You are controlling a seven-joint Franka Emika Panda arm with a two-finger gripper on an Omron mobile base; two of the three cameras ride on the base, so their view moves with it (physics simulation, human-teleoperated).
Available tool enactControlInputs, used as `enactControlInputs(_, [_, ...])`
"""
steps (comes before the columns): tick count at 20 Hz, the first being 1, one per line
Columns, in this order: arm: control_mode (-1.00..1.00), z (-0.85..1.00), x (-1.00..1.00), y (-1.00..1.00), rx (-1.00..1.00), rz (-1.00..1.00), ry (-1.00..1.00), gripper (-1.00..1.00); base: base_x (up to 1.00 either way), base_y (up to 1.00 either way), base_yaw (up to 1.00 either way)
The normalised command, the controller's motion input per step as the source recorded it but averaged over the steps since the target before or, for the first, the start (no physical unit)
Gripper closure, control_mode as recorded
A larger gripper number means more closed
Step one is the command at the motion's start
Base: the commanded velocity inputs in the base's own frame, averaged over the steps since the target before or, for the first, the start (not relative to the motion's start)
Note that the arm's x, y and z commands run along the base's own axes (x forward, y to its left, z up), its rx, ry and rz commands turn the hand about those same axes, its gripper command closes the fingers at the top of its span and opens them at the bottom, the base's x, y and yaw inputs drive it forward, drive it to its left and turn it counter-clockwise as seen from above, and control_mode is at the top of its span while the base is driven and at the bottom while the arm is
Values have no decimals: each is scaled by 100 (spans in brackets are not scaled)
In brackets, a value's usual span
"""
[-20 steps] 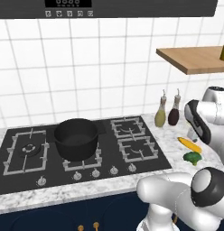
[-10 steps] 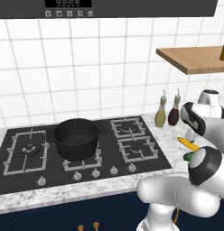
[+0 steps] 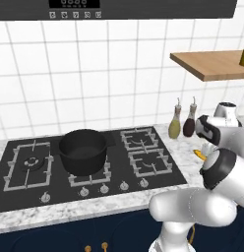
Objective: Put the corn and broccoli in the pot. Retrieve the spatula and lightly stir the vegetables in the pot.
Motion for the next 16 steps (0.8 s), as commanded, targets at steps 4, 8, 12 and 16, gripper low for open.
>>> enactControlInputs(4, [-100, -20, 19, -16, 0, 0, 0, -100, 0, 0, 0])
enactControlInputs(8, [-100, -17, 23, -18, 0, 1, 0, -100, 0, 0, 0])
enactControlInputs(12, [-100, -17, 14, -12, 0, 2, 0, -100, 0, 0, 0])
enactControlInputs(16, [-100, -19, 16, 0, 0, 0, 1, -100, 0, 0, 0])
